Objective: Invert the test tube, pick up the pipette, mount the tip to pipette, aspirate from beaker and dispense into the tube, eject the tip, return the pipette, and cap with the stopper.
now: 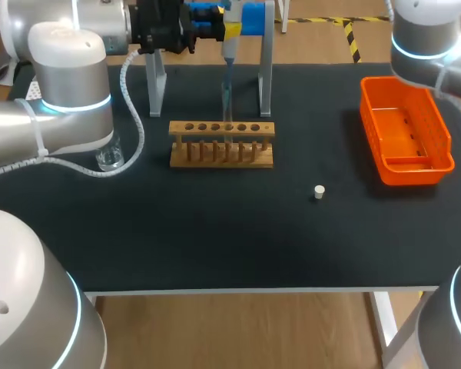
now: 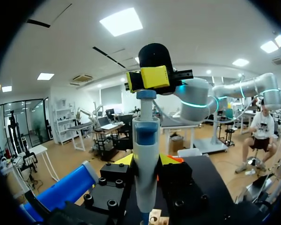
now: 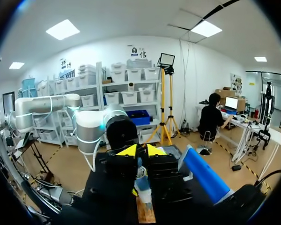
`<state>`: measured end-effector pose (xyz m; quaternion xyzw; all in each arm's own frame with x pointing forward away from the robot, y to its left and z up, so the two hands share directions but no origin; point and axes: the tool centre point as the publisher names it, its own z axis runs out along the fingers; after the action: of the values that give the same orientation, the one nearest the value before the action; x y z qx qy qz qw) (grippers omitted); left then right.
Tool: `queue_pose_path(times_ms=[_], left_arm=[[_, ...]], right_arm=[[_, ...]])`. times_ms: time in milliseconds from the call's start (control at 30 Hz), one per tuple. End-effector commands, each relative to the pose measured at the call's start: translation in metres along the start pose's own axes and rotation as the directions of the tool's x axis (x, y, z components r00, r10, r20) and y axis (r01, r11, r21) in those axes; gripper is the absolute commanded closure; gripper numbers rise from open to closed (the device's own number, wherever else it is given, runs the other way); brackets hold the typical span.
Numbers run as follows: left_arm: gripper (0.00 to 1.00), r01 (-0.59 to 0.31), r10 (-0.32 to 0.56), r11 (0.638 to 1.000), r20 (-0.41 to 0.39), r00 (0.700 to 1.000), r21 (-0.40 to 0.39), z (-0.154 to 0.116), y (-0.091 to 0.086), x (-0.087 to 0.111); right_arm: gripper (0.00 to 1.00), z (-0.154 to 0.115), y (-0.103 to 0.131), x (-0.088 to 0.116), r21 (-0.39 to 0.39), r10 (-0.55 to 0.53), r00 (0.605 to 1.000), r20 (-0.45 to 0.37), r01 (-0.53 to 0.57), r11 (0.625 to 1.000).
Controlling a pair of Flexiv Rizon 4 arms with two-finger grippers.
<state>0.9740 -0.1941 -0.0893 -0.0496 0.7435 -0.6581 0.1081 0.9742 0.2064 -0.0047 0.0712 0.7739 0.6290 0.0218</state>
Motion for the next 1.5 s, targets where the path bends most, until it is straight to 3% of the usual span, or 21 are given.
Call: queue_pose_path(times_ms=[33, 200, 433, 867, 1000, 1500], left_arm=[[1.00, 0.001, -0.001, 1.000, -0.001, 1.000, -0.002, 0.000, -0.001, 0.000], [1.00, 0.001, -0.001, 1.000, -0.001, 1.000, -0.002, 0.000, -0.001, 0.000], [1.00, 0.001, -0.001, 1.000, -0.001, 1.000, -0.002, 0.000, -0.001, 0.000], [1.00, 0.001, -0.001, 1.000, -0.001, 1.000, -0.002, 0.000, -0.001, 0.000], [1.00, 0.001, -0.001, 1.000, -0.001, 1.000, -0.002, 0.000, -0.001, 0.000], [1.00, 0.001, -0.001, 1.000, -0.001, 1.000, -0.002, 0.000, -0.001, 0.000]], right_arm=[[0.00, -0.024, -0.004, 0.007, -0.016, -0.006, 1.000, 0.015, 0.006, 1.000], [0.00, -0.047, -0.019, 0.007, -0.038, -0.024, 1.000, 0.004, 0.024, 0.999], [0.00, -0.064, -0.070, 0.008, -0.028, -0.021, 0.998, -0.056, 0.019, 0.999], [0.00, -0.052, -0.144, 0.004, -0.082, -0.069, 0.986, -0.149, 0.057, 0.995], [0.00, -0.045, -0.163, -0.002, -0.076, -0.058, 0.990, -0.124, 0.049, 0.996], [0.00, -0.045, -0.167, -0.005, -0.081, -0.031, 0.993, -0.114, 0.022, 0.996]])
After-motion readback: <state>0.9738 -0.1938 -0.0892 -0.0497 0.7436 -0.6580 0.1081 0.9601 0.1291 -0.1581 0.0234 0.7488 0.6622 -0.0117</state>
